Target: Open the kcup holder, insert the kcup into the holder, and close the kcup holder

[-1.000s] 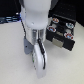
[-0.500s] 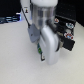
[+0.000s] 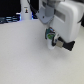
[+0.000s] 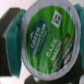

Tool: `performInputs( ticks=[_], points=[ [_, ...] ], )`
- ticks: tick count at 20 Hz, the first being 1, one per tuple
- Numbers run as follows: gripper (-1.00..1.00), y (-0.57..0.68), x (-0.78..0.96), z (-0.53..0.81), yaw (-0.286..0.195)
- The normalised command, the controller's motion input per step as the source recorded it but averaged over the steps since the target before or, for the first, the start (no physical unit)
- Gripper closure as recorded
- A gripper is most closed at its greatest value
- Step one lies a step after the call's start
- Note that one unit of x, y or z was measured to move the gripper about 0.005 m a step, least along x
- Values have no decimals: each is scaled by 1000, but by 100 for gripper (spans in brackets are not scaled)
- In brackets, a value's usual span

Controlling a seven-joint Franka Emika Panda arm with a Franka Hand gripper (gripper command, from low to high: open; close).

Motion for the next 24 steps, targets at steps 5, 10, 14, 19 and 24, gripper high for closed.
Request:
performInputs(
  ticks=[5,10,14,19,24],
  points=[
    [100,444,-326,377,120],
    [100,431,-351,362,139],
    [100,423,-413,268,133],
    [100,439,-456,22,99],
    [100,333,-565,-159,112]
  ],
)
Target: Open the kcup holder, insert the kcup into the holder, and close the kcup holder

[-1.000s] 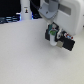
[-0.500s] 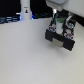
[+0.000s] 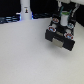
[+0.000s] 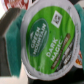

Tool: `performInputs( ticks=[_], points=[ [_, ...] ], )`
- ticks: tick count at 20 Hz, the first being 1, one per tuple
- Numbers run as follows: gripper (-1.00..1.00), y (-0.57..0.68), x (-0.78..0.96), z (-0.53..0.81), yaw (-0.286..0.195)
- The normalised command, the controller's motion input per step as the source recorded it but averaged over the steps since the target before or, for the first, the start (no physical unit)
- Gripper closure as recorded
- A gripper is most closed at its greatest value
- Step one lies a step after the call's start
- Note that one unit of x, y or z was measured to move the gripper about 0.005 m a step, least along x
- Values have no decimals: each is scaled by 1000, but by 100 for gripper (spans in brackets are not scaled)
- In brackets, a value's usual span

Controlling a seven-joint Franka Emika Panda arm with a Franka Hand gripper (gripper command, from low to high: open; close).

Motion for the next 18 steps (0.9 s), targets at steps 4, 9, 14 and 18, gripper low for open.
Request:
performInputs(
  ticks=[4,9,14,18],
  points=[
    [100,101,-442,-306,100],
    [100,-53,-78,-230,17],
    [100,-55,38,-197,-1],
    [100,-71,66,-158,-1]
  ],
)
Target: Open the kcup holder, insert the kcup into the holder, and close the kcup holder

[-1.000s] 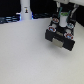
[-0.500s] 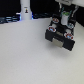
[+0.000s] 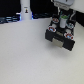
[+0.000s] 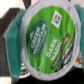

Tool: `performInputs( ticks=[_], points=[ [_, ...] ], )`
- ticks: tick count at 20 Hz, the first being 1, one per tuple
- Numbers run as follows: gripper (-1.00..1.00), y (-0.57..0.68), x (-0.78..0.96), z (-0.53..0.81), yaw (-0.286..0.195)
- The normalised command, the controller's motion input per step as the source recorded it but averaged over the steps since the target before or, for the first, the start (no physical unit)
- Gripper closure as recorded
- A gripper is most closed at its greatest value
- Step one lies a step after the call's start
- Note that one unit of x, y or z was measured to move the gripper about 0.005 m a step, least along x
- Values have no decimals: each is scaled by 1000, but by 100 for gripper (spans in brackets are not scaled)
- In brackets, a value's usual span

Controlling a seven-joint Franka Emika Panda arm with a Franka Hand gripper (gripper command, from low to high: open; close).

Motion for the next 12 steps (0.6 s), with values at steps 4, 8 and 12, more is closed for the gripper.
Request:
performInputs(
  ticks=[4,8,12],
  points=[
    [100,-112,23,-194,7],
    [100,-75,4,-48,2],
    [100,-219,-41,256,-33]
  ],
)
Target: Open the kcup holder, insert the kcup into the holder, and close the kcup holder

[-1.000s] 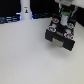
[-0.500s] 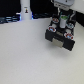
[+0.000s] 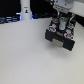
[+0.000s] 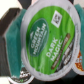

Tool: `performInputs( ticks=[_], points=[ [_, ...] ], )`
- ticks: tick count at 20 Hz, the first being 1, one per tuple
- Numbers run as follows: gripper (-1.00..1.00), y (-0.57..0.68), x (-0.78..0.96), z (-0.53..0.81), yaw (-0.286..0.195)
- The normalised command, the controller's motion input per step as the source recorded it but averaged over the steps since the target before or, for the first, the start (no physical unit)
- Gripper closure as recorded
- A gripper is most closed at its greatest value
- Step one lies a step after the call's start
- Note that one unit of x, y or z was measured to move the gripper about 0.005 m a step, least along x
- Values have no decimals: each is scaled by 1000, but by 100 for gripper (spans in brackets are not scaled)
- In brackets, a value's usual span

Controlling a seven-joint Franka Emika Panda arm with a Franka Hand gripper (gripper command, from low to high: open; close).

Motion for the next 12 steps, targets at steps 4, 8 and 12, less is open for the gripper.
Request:
performInputs(
  ticks=[4,8,12],
  points=[
    [100,-276,-114,309,-48],
    [100,-130,-22,-110,9],
    [100,-127,6,-203,12]
  ],
)
